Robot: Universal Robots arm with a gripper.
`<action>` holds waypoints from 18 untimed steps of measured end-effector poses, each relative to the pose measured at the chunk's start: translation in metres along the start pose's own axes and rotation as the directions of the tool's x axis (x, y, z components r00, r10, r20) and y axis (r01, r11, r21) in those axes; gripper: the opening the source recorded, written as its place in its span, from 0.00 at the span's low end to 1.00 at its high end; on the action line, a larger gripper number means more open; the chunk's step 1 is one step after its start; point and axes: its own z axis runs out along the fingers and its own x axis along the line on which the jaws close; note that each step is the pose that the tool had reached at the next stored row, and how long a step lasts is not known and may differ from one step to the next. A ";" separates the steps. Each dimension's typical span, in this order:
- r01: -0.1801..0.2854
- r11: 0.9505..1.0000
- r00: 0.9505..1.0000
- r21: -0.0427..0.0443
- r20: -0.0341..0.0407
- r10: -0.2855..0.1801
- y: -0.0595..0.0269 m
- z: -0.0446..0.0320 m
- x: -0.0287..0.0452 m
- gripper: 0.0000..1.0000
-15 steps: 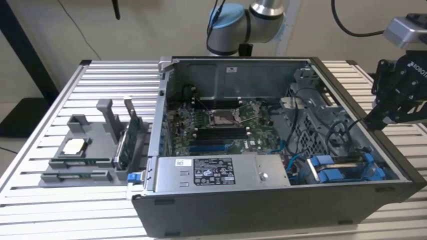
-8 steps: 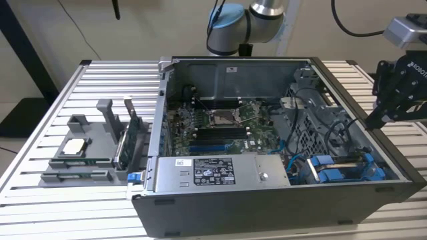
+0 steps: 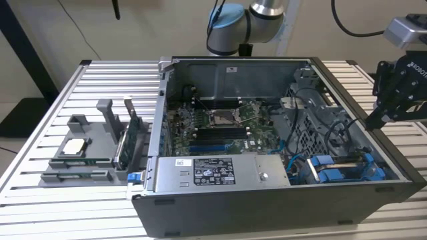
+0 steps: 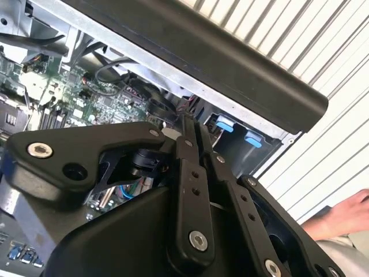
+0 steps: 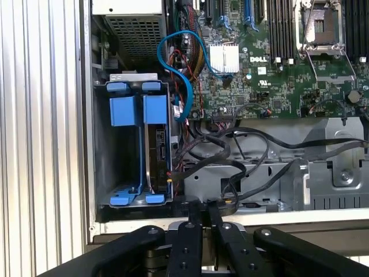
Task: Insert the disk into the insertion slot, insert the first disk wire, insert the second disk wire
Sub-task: 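Insert the second disk wire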
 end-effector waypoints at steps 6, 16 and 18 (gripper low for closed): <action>0.000 1.000 1.000 0.000 0.001 0.000 0.0026 0.0000 0.0022 0.16; -0.005 1.000 1.000 0.000 0.008 0.005 0.0274 0.0017 0.0042 0.16; -0.007 1.000 1.000 0.000 0.009 0.007 0.0326 0.0021 0.0045 0.16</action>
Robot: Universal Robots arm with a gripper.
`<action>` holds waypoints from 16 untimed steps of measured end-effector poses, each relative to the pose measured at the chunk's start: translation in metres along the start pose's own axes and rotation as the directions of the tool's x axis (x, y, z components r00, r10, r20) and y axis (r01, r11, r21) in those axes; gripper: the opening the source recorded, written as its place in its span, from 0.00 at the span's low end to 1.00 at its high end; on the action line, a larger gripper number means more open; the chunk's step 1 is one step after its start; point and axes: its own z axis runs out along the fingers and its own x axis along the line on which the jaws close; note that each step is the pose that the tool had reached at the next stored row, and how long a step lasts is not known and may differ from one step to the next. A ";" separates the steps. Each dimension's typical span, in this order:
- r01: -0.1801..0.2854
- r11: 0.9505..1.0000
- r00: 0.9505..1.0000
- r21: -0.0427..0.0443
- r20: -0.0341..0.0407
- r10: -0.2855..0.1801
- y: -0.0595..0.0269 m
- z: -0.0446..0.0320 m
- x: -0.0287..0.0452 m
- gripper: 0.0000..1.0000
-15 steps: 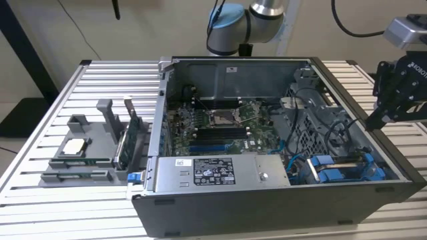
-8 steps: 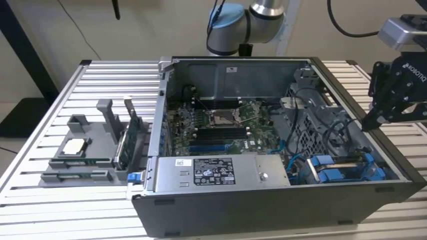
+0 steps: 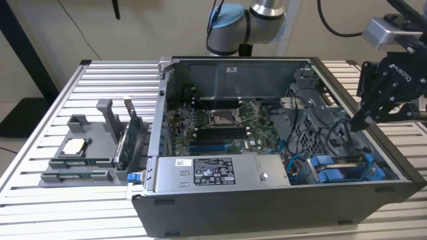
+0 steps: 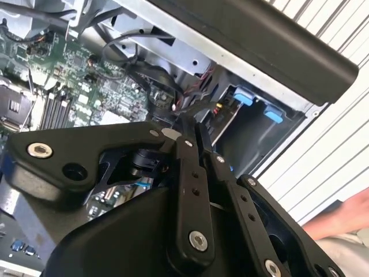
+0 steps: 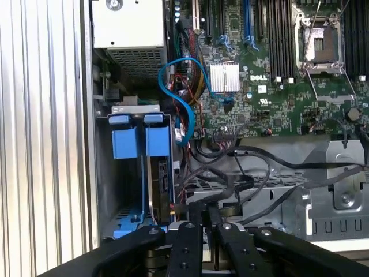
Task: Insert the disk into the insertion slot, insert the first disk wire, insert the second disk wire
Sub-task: 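Insert the second disk wire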
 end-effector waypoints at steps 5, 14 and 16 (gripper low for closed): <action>-0.005 1.000 1.000 0.000 0.003 0.005 0.0081 -0.0014 0.0015 0.16; -0.007 1.000 1.000 0.000 0.003 0.007 0.0191 -0.0042 0.0047 0.16; -0.007 1.000 1.000 0.000 0.003 0.007 0.0252 -0.0037 0.0053 0.16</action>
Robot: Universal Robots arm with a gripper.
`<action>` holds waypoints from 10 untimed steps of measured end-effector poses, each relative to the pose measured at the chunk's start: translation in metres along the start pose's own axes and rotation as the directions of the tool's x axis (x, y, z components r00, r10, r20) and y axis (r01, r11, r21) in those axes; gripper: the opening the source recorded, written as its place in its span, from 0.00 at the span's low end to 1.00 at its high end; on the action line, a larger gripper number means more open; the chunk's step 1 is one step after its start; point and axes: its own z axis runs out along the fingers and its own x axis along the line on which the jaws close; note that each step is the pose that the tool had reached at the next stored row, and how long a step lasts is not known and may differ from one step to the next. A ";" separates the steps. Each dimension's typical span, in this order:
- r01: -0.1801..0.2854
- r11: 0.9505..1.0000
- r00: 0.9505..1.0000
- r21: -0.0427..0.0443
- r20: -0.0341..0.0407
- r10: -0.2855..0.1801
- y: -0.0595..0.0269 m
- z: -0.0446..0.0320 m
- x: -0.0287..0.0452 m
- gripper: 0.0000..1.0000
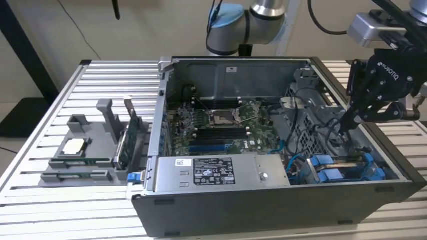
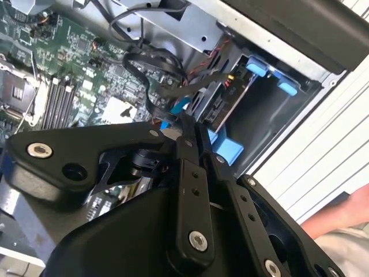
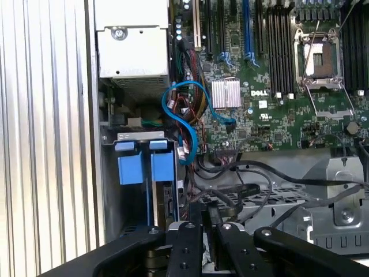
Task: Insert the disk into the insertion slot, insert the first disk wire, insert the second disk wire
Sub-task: 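Insert the second disk wire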
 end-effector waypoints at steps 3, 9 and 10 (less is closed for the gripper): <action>0.000 1.000 1.000 0.000 0.000 0.000 0.0075 0.0006 0.0014 0.16; 0.000 1.000 1.000 0.003 0.001 0.000 0.0154 0.0012 0.0150 0.16; 0.000 1.000 1.000 0.004 0.001 0.000 0.0165 0.0013 0.0175 0.16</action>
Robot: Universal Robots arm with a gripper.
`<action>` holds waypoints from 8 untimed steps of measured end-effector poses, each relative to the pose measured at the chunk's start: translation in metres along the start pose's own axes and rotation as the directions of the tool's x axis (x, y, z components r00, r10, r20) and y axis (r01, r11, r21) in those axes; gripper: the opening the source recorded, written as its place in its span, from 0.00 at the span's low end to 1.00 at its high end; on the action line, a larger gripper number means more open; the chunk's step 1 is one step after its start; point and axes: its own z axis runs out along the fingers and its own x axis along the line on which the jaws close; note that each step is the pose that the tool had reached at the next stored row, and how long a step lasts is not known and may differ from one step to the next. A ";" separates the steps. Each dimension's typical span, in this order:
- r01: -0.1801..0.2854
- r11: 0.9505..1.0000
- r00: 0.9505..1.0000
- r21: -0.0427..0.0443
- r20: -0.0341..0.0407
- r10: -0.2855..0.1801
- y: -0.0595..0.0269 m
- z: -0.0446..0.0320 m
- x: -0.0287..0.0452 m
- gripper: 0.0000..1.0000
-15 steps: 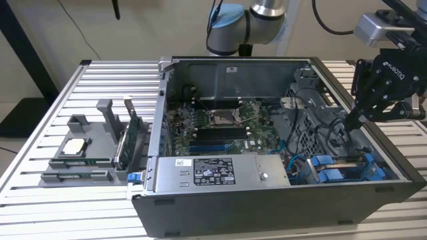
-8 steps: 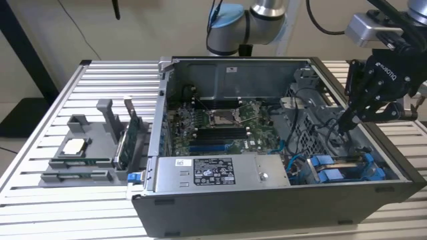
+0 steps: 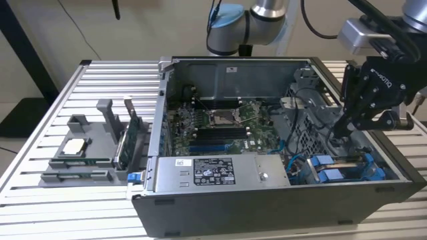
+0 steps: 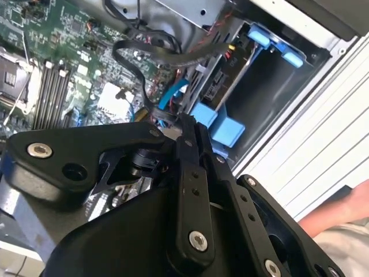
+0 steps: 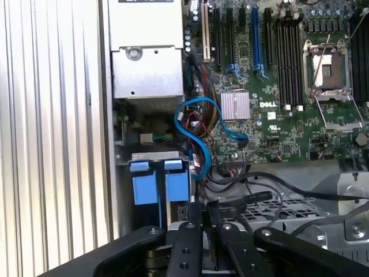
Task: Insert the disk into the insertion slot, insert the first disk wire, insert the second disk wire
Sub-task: 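Insert the second disk wire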
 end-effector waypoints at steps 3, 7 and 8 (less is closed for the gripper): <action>0.000 1.000 1.000 0.001 0.000 0.000 0.0021 0.0000 0.0073 0.16; 0.000 1.000 1.000 0.001 0.001 0.000 0.0021 -0.0001 0.0088 0.16; 0.000 1.000 1.000 0.001 0.002 0.000 0.0021 -0.0001 0.0088 0.16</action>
